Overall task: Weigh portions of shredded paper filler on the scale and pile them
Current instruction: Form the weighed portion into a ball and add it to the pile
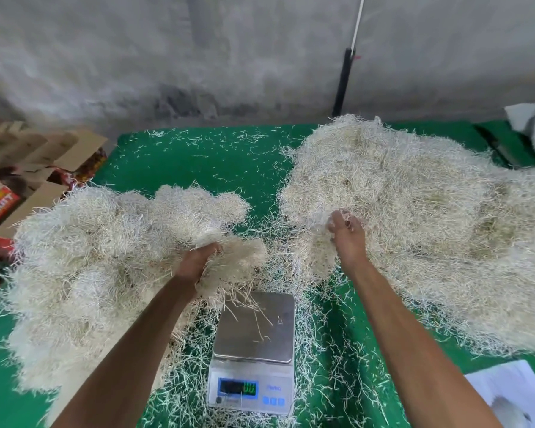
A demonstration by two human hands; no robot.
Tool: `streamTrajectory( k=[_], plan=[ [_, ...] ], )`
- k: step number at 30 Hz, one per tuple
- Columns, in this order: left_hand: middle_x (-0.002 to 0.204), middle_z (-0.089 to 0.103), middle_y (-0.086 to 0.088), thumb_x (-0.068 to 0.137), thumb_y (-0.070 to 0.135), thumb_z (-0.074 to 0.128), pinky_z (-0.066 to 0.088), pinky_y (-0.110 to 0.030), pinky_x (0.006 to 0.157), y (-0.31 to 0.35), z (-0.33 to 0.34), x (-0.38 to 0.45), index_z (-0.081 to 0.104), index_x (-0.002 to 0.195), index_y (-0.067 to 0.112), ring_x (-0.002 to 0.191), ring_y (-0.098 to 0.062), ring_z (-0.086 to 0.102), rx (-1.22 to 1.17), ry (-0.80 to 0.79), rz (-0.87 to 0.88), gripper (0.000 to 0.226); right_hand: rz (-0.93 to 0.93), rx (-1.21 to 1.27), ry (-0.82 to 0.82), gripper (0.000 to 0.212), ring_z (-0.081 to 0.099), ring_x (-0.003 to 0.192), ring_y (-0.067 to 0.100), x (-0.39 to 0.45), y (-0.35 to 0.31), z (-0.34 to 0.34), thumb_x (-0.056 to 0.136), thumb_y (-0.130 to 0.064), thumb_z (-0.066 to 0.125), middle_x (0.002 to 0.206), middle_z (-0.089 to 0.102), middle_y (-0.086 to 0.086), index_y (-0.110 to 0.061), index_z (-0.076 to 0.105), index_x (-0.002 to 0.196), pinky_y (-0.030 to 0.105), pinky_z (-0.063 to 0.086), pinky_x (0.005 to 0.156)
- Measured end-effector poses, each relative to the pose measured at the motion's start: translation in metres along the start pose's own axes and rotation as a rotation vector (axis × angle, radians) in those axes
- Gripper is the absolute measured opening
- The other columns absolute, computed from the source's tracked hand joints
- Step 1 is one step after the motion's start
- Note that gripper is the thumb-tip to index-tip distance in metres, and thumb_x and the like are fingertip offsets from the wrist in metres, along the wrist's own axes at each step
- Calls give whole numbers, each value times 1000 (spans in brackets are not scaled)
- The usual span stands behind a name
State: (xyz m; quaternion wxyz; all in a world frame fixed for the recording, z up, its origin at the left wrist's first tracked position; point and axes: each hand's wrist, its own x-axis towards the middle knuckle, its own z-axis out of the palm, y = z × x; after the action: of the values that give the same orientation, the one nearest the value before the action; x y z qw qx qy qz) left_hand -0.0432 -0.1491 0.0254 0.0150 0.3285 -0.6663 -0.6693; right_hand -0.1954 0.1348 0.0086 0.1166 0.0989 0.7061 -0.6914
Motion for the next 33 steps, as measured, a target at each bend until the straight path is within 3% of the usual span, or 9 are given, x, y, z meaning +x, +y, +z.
streamTrajectory(
  k=[2, 6, 10, 13, 15, 19, 23, 27, 33],
  plan=[
    [94, 71, 10, 95, 39, 62, 51, -24, 62, -2, 3, 2, 65, 108, 23, 82, -11, 67, -11, -1, 4, 21, -30, -123, 49, 75, 38, 147, 35, -2, 10, 4, 106, -49, 51, 164, 33, 15, -11, 19, 162, 51, 31, 122],
    [144, 50, -7, 93, 47, 60, 37, -41, 93, -4, 2, 6, 58, 133, 19, 127, -28, 47, -16, -39, 9, 49, -396, -646, 147, 65, 55, 125, 24, -19, 18, 7, 99, -42, 65, 149, 51, 11, -13, 39, 151, 32, 44, 101],
    [75, 72, 23, 97, 34, 57, 49, -21, 76, 4, 19, 4, 74, 91, 24, 78, -2, 67, 90, -176, 23, 20, -495, -748, -544, 86, 57, 119, 8, -42, 11, 46, 91, -45, 70, 161, 32, -18, -62, 14, 154, 37, 53, 95],
    [52, 63, 26, 98, 30, 56, 46, -19, 51, 13, 27, -2, 72, 75, 24, 47, 10, 61, 87, -196, 53, 29, -504, -902, -642, 52, 64, 90, 12, -40, 10, 64, 99, -23, 64, 131, 64, -3, -32, 49, 147, 27, 56, 81],
    [58, 69, 18, 99, 32, 56, 50, -20, 43, 17, 20, 0, 75, 78, 23, 50, 2, 66, 38, -181, 53, 29, -464, -830, -593, 15, 66, 69, 18, -35, 12, 59, 106, -23, 54, 89, 70, 2, -20, 67, 114, 22, 57, 62],
    [95, 77, -7, 96, 46, 59, 60, -41, 71, 17, -17, 8, 78, 94, 26, 88, -26, 75, -38, -154, 53, 28, -372, -796, -385, 26, 69, 68, 23, -9, 10, 28, 107, -13, 53, 79, 67, 6, -20, 64, 84, 19, 53, 55],
    [81, 76, 15, 71, 66, 75, 61, -32, 58, 15, -40, 8, 76, 87, 44, 75, -13, 75, -110, -66, 66, 27, -208, -719, -38, 21, 73, 86, 33, 21, 8, -5, 107, -12, 55, 103, 73, 21, 2, 67, 116, 43, 62, 80],
    [87, 77, 12, 72, 74, 72, 61, -41, 65, 15, -37, 5, 74, 99, 43, 84, -21, 76, -99, -55, 54, 41, -165, -868, 16, 66, 64, 106, 30, 15, 0, -5, 100, -25, 67, 148, 45, 22, -3, 33, 152, 35, 54, 82],
    [109, 76, 0, 92, 67, 54, 57, -38, 80, 31, -11, -1, 70, 114, 36, 100, -21, 73, -47, -126, 137, 41, -471, -1356, 74, 55, 50, 135, 32, -16, -14, 27, 104, -52, 47, 152, 45, 15, -10, 57, 139, 49, 46, 112]
  ],
)
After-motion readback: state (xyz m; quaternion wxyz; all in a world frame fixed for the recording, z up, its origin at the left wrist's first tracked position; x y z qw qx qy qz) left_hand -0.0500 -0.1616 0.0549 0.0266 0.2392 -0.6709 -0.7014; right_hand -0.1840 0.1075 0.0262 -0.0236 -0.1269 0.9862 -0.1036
